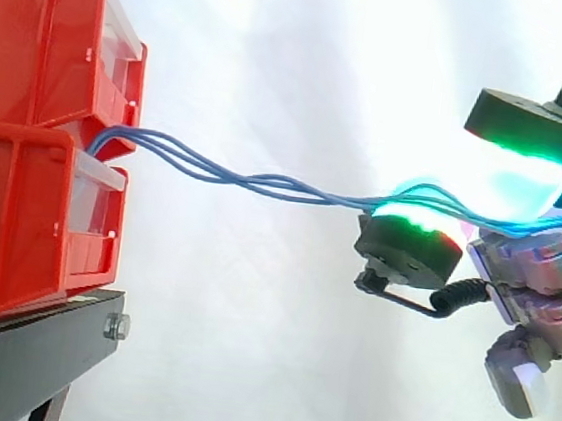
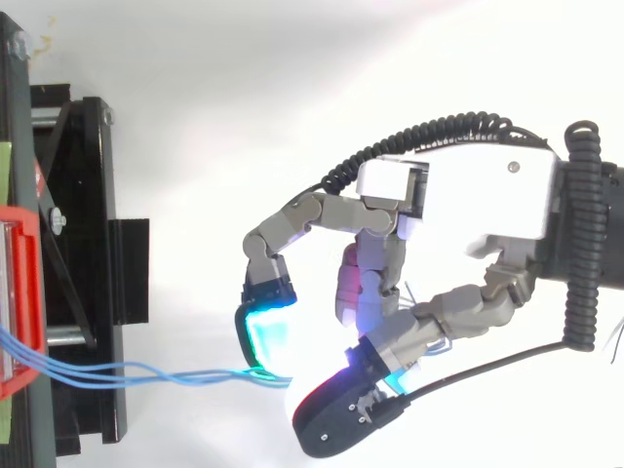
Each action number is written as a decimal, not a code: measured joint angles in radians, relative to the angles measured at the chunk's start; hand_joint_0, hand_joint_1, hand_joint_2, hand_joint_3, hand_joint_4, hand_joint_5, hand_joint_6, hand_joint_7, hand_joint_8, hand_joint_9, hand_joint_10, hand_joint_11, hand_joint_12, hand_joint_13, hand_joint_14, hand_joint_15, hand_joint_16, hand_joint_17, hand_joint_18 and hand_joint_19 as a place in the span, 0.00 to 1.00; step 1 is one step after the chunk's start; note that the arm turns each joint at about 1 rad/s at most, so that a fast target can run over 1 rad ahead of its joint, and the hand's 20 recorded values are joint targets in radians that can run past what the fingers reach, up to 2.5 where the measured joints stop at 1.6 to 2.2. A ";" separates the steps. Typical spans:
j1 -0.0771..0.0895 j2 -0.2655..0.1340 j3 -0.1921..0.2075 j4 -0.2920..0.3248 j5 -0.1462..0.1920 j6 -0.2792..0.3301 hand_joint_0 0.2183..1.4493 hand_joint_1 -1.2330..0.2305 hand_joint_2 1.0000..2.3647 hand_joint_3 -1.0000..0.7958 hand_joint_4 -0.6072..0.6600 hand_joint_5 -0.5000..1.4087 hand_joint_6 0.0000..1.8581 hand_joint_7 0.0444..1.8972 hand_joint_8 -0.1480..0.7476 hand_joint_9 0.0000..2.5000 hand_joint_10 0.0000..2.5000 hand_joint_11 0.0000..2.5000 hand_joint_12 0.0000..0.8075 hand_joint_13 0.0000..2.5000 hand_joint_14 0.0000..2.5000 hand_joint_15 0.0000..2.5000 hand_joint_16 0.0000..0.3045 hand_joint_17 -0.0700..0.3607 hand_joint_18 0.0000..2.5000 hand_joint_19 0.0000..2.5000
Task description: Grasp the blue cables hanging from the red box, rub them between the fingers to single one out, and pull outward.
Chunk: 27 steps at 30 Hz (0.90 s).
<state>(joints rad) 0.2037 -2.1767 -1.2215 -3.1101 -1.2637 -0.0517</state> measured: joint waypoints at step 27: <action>0.002 0.000 -0.001 0.003 0.004 0.000 0.21 0.38 0.00 0.28 0.51 0.14 0.43 0.47 0.42 0.68 0.00 0.56 0.43 0.73 0.01 0.54 0.19 0.46 0.39 0.27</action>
<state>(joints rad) 0.2053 -2.1767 -1.2225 -3.1067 -1.2594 -0.0517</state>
